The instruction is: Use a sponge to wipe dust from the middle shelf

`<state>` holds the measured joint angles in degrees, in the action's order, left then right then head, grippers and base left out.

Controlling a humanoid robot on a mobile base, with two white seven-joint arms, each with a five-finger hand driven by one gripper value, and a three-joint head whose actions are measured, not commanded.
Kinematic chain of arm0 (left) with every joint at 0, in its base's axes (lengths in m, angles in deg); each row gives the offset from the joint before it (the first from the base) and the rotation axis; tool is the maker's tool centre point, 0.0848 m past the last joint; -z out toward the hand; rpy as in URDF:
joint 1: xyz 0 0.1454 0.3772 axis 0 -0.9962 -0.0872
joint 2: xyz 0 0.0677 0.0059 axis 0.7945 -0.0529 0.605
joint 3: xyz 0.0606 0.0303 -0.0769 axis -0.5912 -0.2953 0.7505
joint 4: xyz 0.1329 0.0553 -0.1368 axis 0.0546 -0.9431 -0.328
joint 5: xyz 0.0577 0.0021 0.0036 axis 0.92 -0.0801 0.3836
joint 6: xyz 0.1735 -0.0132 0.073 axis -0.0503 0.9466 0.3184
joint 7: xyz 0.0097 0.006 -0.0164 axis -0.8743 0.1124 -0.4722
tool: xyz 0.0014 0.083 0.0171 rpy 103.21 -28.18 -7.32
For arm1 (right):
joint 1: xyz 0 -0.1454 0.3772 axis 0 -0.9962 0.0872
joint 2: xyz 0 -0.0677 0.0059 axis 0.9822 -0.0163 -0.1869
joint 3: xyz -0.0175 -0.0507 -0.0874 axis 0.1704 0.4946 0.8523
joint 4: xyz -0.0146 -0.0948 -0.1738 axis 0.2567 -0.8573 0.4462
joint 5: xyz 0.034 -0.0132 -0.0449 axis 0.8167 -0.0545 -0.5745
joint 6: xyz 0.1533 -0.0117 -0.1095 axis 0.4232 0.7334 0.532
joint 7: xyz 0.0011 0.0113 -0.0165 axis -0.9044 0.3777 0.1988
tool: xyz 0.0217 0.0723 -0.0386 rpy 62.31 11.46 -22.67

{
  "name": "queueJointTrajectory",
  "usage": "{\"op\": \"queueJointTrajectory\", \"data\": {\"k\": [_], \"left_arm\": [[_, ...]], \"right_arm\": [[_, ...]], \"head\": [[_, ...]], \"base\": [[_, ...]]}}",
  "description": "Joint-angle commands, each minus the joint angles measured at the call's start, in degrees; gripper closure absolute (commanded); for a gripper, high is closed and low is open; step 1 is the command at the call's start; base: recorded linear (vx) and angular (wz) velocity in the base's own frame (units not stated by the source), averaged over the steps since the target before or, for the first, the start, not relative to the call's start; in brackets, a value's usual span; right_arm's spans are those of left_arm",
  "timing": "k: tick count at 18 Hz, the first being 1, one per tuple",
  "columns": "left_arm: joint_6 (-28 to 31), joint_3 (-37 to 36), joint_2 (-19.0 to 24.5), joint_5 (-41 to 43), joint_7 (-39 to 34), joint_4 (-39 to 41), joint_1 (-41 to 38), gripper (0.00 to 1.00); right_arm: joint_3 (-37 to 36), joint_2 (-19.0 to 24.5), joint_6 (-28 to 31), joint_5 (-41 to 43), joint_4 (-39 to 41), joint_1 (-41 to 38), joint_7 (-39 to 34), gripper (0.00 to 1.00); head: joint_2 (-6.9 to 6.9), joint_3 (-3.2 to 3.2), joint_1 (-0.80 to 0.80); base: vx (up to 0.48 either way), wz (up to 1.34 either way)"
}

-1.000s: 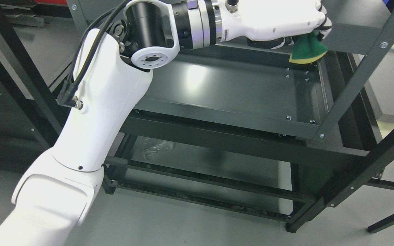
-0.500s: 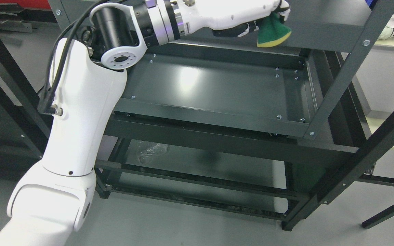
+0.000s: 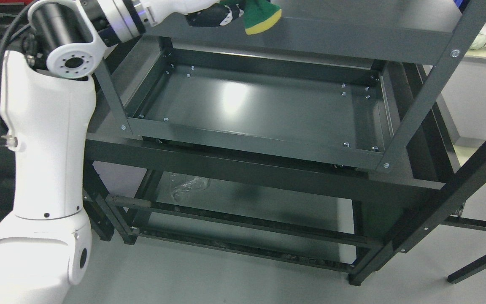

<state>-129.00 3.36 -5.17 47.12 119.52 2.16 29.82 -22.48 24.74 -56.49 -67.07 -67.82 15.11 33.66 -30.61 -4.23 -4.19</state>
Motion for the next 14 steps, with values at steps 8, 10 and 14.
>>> {"op": "queueJointTrajectory", "data": {"k": [8,10,14], "left_arm": [[0.01,20.42,21.73,-13.34,0.4,-1.03,-12.36,0.99],[0.01,22.88,22.27,-13.43,0.4,-3.13,-13.07,0.99],[0.01,27.29,21.05,-13.69,-0.65,-4.38,-12.9,1.0]], "right_arm": [[0.0,-1.0,0.04,0.0,1.0,0.01,-0.01,0.0],[0.0,-1.0,0.04,0.0,1.0,0.01,-0.01,0.0],[0.08,-1.0,0.04,0.0,1.0,0.01,-0.01,0.0]], "head": [[0.0,0.0,0.0],[0.01,0.0,0.0],[0.01,0.0,0.0]], "base": [[0.0,0.0],[0.0,0.0],[0.0,0.0]]}}
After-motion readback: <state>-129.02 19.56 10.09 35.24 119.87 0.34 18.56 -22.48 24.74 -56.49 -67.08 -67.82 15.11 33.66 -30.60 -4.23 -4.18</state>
